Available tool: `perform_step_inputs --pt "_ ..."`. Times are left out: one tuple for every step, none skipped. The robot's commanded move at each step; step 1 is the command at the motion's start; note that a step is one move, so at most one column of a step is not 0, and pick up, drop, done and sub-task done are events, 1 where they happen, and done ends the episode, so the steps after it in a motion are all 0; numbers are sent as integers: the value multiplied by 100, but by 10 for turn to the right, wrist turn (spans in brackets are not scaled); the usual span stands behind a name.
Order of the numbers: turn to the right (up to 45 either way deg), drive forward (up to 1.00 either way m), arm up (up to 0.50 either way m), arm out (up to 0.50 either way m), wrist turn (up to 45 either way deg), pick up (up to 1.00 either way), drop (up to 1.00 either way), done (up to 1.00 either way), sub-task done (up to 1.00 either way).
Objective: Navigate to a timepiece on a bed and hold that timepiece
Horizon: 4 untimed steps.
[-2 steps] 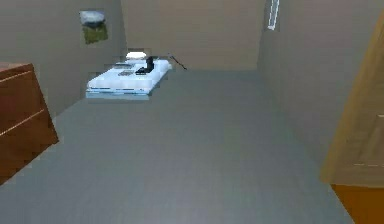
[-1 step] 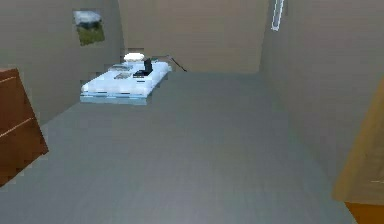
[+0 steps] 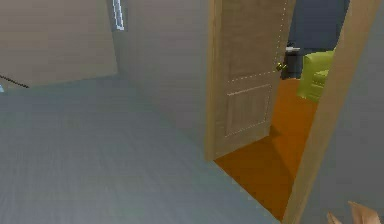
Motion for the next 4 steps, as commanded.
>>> perform_step_inputs --pt "0 75 0 0 0 0 0 0 0" --pt "330 0 0 0 0 0 0 0 0" --pt "0 100 0 0 0 0 0 0 0" --pt "420 0 0 0 0 0 0 0 0"
